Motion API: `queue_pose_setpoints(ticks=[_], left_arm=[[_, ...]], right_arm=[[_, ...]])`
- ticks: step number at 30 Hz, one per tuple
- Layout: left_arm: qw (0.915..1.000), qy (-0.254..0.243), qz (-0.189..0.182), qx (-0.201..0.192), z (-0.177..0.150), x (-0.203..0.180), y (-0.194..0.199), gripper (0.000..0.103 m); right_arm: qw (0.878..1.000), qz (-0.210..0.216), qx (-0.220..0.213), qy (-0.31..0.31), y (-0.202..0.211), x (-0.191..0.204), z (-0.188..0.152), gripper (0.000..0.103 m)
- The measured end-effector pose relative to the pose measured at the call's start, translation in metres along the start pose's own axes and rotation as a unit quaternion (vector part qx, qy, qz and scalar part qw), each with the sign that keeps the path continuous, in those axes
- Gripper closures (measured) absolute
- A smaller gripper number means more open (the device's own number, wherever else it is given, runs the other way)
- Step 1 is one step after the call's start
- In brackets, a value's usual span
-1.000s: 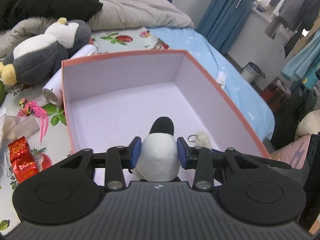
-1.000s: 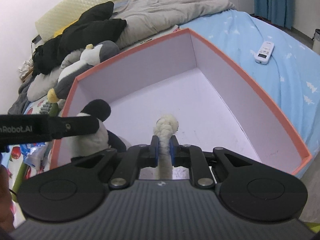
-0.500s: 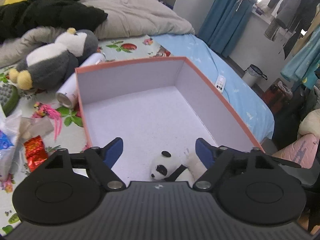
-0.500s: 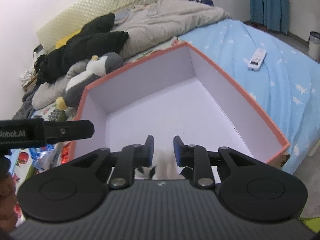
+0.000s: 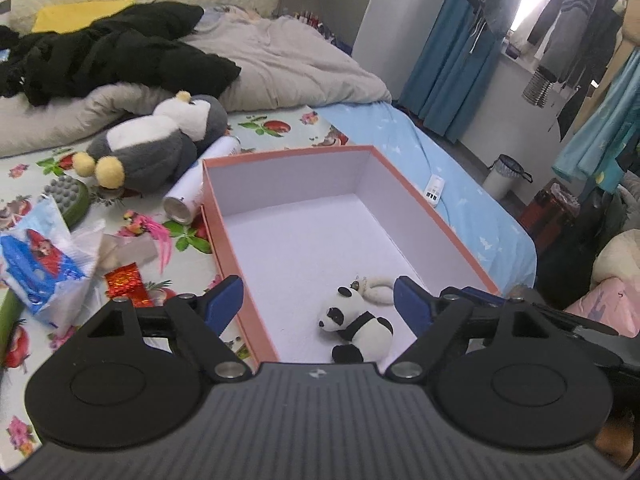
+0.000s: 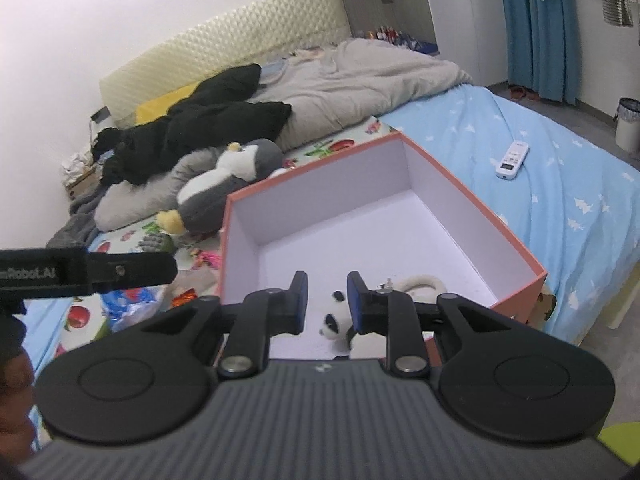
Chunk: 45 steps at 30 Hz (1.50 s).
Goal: Organize soft objects
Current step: 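Open both grippers to drop the panda and rope ring into the box, then withdraw both tools and move toward the blue tissue pack and red bag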
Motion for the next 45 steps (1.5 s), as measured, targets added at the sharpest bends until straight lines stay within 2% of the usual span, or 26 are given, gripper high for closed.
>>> queue_pose_setpoints(ticks=[6, 11, 15, 19, 24, 31, 45], left_arm=[[0.9998, -0.003, 0.011, -0.017, -0.015, 0.008, 0.037, 0.007], [0.9978, 0.000, 0.061, -0.027, -0.031, 0.021, 0.064, 0.003], [0.9964, 0.023, 0.076, -0.030, -0.045, 0.041, 0.083, 0.000], [0.9924, 0.035, 0.115, -0.028, -0.063, 0.059, 0.097, 0.000], [0.9885, 0.041, 0.144, -0.017, -0.084, 0.077, 0.112, 0.000], [0.9820, 0.090, 0.165, -0.016, -0.100, 0.103, 0.131, 0.000], [0.9726, 0.134, 0.190, 0.000, -0.121, 0.147, 0.133, 0.000]], right_arm=[[1.000, 0.013, -0.014, 0.019, 0.024, 0.023, -0.011, 0.077], [0.999, 0.026, -0.014, 0.037, 0.030, 0.041, -0.021, 0.077], [0.998, 0.037, -0.019, 0.054, 0.035, 0.056, -0.028, 0.077], [0.997, 0.048, -0.021, 0.065, 0.038, 0.072, -0.035, 0.077], [0.994, 0.069, -0.013, 0.078, 0.038, 0.095, -0.044, 0.077], [0.991, 0.096, 0.007, 0.096, 0.040, 0.120, -0.057, 0.077], [0.986, 0.109, 0.036, 0.118, 0.027, 0.153, -0.070, 0.077]])
Point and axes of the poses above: each gripper's, at about its wrist camera, not at the fingertips, and y roughly against the way its jaws point, x to its left, z to its top, the point moved 2 cm from there along -y, roughly the way its jaws point, and after that the axes turned 3 degrees about x, right-handed, at the moved point
